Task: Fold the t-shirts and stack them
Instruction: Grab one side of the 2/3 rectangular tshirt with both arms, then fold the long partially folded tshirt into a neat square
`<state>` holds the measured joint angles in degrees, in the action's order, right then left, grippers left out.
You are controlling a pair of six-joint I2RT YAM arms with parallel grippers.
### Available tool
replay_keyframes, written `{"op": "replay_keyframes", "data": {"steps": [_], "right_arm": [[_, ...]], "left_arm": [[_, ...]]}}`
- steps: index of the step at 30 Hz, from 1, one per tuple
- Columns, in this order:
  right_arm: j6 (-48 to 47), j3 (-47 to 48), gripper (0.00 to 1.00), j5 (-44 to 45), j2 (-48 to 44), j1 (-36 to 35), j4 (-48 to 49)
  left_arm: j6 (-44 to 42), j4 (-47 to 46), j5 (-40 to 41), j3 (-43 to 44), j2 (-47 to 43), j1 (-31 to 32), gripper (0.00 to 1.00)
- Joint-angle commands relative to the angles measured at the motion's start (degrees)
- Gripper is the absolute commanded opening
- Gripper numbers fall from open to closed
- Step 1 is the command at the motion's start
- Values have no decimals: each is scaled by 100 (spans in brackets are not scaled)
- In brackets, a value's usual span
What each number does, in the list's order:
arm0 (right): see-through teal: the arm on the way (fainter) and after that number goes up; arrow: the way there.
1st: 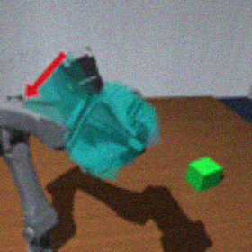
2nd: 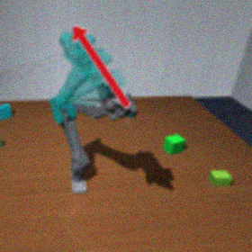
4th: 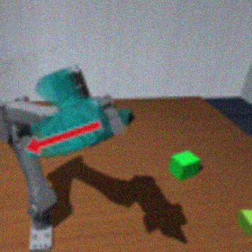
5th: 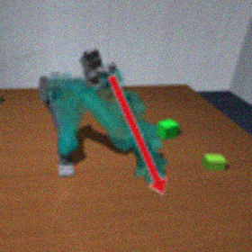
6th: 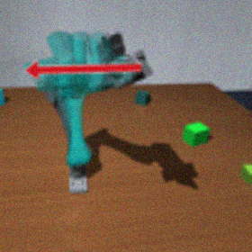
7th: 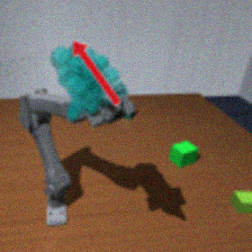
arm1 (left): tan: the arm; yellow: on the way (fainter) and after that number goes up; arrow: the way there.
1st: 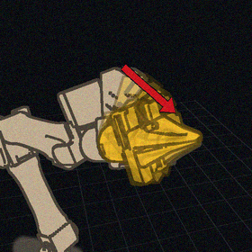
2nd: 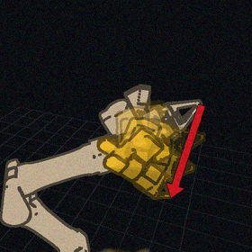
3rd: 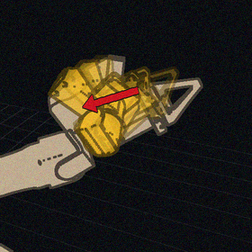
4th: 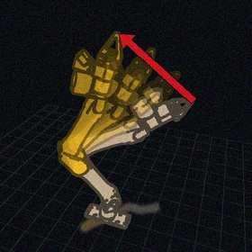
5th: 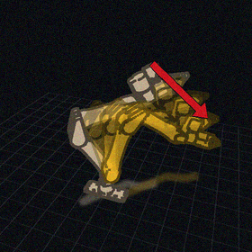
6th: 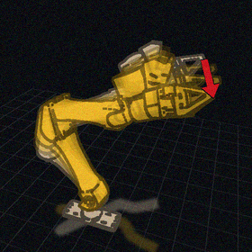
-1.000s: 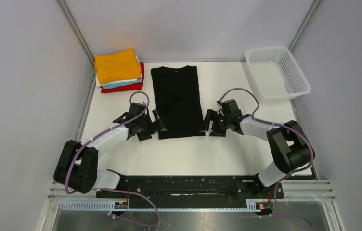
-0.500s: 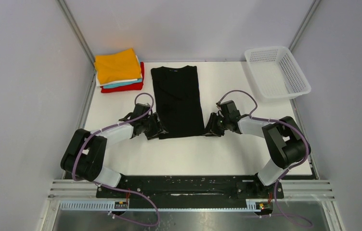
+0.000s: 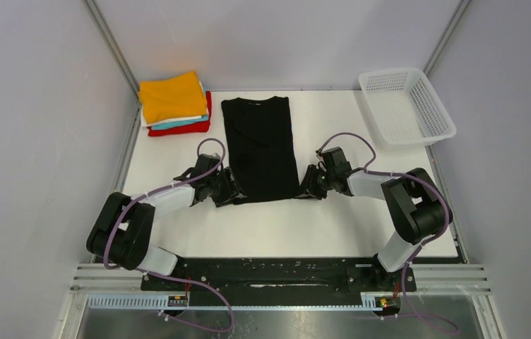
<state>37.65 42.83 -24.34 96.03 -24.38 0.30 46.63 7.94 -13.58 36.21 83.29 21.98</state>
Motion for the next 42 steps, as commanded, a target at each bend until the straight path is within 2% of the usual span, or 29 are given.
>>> {"op": "replay_keyframes", "data": {"steps": [1, 5, 7, 11, 12, 13, 16, 17, 21, 24, 29, 31, 35, 38, 42], "right_arm": [[40, 69, 33, 108, 277, -50, 147], [71, 91, 33, 92, 330, -62, 202], [92, 102, 32, 79, 369, -73, 232], [71, 97, 23, 40, 395, -84, 288], [49, 82, 20, 15, 393, -92, 307], [23, 68, 16, -14, 384, -89, 334], [-40, -40, 6, -159, 282, -110, 470], [-58, -105, 0, -171, 211, -111, 499], [-177, -468, 0, -290, -274, -139, 505], [-194, -884, 0, -382, -914, -276, 401], [-221, -1566, 0, -145, -2492, -976, -564], [-141, -1759, 0, -74, -3231, -1238, -1051], [-216, -1828, 0, -151, -4872, -1359, -1909], [-545, -1543, 0, -266, -5814, -1356, -2364], [-689, -1036, 0, -164, -6408, -1358, -2443]], "left_arm": [[-88, 766, 421, -265, -12, 32, 52], [-3, 789, 559, -382, -120, 45, 52], [17, 669, 537, -366, -54, 48, 46], [56, 308, 423, -289, 256, 52, 15], [68, 202, 382, -242, 357, 48, 2], [67, 158, 356, -181, 463, 52, 0], [9, 189, 389, -75, 540, 52, 0], [-3, 204, 368, -103, 496, 52, 0], [-18, 342, 187, -472, -71, 97, 0], [-11, 668, 99, -885, -820, 236, 0], [64, 1604, -292, -1179, -2410, 689, 0], [121, 2423, -318, -1105, -3303, 856, 0], [70, 3416, -580, -735, -4678, 943, 0], [-141, 3878, -847, -58, -5051, 956, 0], [-212, 3532, -916, 561, -4931, 953, 0]]}}
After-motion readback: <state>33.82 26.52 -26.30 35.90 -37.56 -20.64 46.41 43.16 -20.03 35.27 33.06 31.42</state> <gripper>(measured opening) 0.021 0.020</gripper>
